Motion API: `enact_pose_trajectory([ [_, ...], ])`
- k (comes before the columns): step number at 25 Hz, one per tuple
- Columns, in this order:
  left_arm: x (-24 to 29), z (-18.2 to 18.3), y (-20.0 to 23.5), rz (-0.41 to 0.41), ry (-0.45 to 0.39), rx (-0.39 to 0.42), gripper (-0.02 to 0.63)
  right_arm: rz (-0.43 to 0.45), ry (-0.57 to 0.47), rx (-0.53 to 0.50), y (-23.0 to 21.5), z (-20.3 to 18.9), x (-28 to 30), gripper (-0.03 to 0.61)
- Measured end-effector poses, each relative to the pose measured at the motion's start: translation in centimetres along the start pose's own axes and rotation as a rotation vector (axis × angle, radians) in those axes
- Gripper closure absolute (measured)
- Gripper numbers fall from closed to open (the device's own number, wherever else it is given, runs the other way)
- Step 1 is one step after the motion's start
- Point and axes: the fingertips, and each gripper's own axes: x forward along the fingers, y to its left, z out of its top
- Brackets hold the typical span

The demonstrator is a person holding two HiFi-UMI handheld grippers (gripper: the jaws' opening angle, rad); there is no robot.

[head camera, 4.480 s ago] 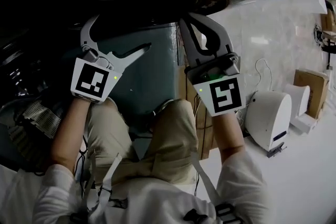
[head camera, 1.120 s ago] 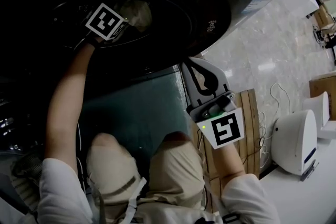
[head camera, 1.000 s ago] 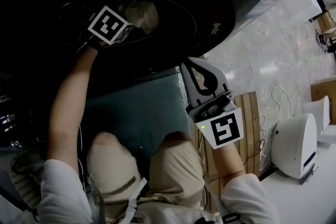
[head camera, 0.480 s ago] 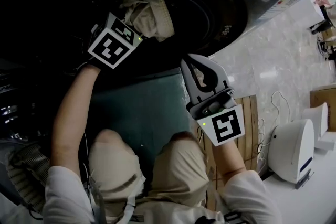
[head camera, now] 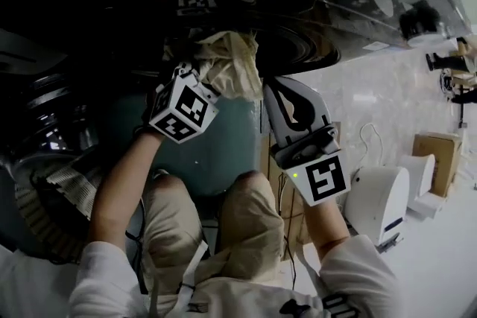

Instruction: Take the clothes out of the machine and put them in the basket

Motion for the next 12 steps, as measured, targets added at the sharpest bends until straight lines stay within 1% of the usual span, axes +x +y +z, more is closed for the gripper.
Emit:
enact_pose_trajectory([
  [2, -2.3, 0.5, -1.7, -0.011, -0.007, -0.043, 0.357, 0.019, 0.040, 0.008, 0.8, 2.0, -0.3, 0.565],
  [5, -5.8, 2.2, -3.7, -0.023, -0.025, -0.087, 0.357, 0.045, 0.087, 0.036, 1.9, 5.0, -0.5, 0.565],
  [8, -10.0, 4.4, -4.4, 0.000, -0.026, -0.159, 0.357, 0.058, 0.121, 0.078, 2.5, 8.8, -1.1, 0.565],
  [12, -14.8, 8.7, -4.5, 0.035, -0.036, -0.241, 0.357, 0.062, 0.133, 0.111, 2.0, 15.0, -1.9, 0.565],
])
